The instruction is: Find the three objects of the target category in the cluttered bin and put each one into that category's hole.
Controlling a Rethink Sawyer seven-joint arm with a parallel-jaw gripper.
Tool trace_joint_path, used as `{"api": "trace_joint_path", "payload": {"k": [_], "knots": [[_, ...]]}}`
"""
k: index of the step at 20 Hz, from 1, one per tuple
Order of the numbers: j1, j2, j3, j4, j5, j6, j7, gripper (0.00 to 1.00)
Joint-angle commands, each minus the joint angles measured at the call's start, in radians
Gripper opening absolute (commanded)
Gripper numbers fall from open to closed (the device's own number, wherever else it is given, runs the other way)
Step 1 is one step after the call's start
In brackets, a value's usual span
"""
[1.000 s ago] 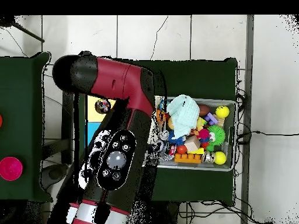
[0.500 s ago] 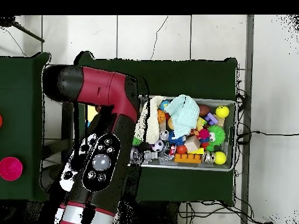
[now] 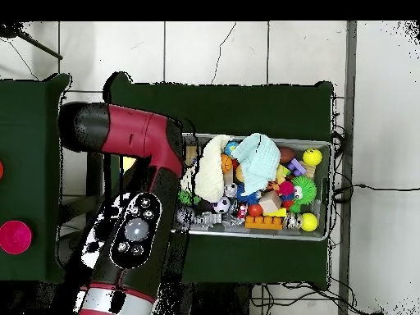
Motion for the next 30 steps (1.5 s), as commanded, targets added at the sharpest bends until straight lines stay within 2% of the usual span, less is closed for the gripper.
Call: {"api": "trace_joint_path", "payload": {"k": [1,4,10,17,21,24,27,30], "knots": [[-0.066,0.041,0.159,0.178,0.013,-0.143,0.063,0.00],[-0.075,0.044,0.160,0.189,-0.011,-0.156,0.046,0.00],[-0.093,-0.019,0.174,0.265,-0.026,-0.160,0.006,0.00],[-0.098,-0.090,0.189,0.375,-0.017,-0.175,0.020,0.00],[-0.097,-0.122,0.226,0.431,0.008,-0.202,0.025,0.00],[-0.087,-0.108,0.245,0.429,0.018,-0.233,0.060,0.00],[-0.110,-0.107,0.311,0.447,0.052,-0.280,0.044,0.00],[-0.094,-0.079,0.305,0.410,0.046,-0.268,0.084,0.00]]}}
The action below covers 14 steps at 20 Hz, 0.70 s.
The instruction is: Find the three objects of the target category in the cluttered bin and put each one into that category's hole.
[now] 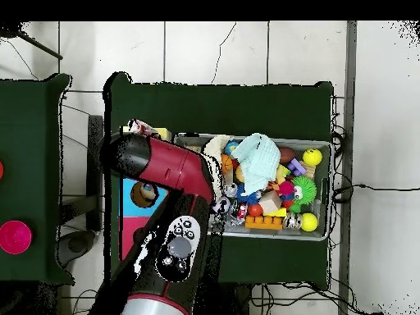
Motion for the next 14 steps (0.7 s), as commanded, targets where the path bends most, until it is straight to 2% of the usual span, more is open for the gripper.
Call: {"api": "trace_joint_path", "payload": {"k": [1,4,9,12,14], "knots": [[-0.016,0.043,0.176,0.097,0.045,-0.083,0.092,0.00],[-0.017,0.067,0.207,0.082,0.063,-0.105,0.116,0.00],[0.003,0.099,0.198,0.046,0.087,-0.084,0.199,0.00],[0.010,0.125,0.168,0.025,0.074,-0.062,0.205,0.00],[-0.004,0.133,0.174,0.045,0.072,-0.092,0.172,0.00]]}}
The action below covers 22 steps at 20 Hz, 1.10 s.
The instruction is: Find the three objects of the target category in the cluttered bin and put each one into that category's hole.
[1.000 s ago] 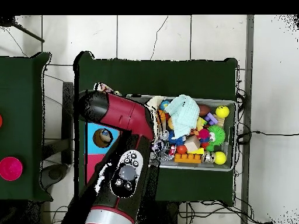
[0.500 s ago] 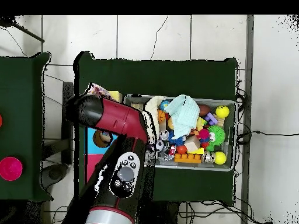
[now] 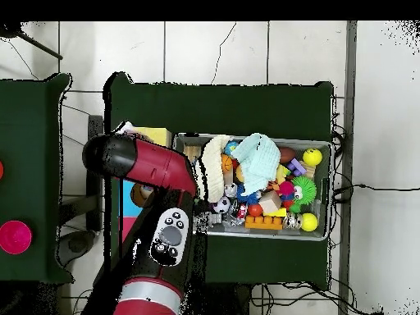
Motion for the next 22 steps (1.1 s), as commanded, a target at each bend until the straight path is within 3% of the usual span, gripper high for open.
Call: {"api": "trace_joint_path", "payload": {"k": [1,6,8,10,12,13,15,16,18,20,22], "knots": [[-0.014,0.111,0.090,0.054,0.032,-0.046,0.163,0.00],[-0.060,0.188,0.100,0.074,0.002,-0.174,0.097,0.00],[-0.054,0.228,0.068,0.058,-0.025,-0.212,0.096,0.00],[-0.044,0.265,0.040,0.064,-0.037,-0.311,0.119,0.00],[-0.014,0.317,-0.028,0.046,-0.036,-0.349,0.165,0.00],[-0.023,0.337,-0.022,0.045,-0.031,-0.382,0.160,0.00],[-0.109,0.341,0.096,0.082,-0.072,-0.582,0.108,0.00],[-0.213,0.314,0.224,0.126,-0.123,-0.629,0.035,0.00],[-0.216,0.318,0.226,0.122,-0.140,-0.648,0.049,0.00],[-0.244,0.341,0.253,0.109,-0.211,-0.749,0.078,0.00],[-0.251,0.351,0.255,0.097,-0.255,-0.782,0.091,0.00]]}}
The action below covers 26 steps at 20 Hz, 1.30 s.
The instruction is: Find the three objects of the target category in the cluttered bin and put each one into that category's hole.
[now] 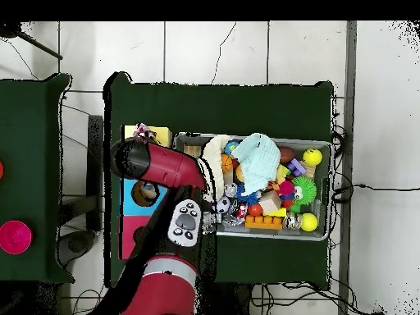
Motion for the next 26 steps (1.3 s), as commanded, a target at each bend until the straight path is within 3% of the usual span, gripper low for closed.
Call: {"api": "trace_joint_path", "payload": {"k": [1,4,8,11,13,14,23,26], "knots": [[-0.163,0.295,0.158,0.080,-0.181,-0.580,0.114,0.00],[-0.115,0.301,0.097,0.055,-0.170,-0.542,0.153,0.00],[0.012,0.327,-0.069,0.000,-0.077,-0.352,0.218,0.00],[0.044,0.345,-0.119,-0.030,-0.065,-0.275,0.207,0.00],[0.034,0.339,-0.105,-0.024,-0.061,-0.264,0.188,0.00],[0.029,0.335,-0.098,-0.022,-0.059,-0.258,0.179,1.00],[0.028,0.332,-0.098,-0.014,-0.050,-0.286,0.161,1.00],[-0.030,0.301,-0.010,0.031,-0.052,-0.370,0.164,1.00]]}}
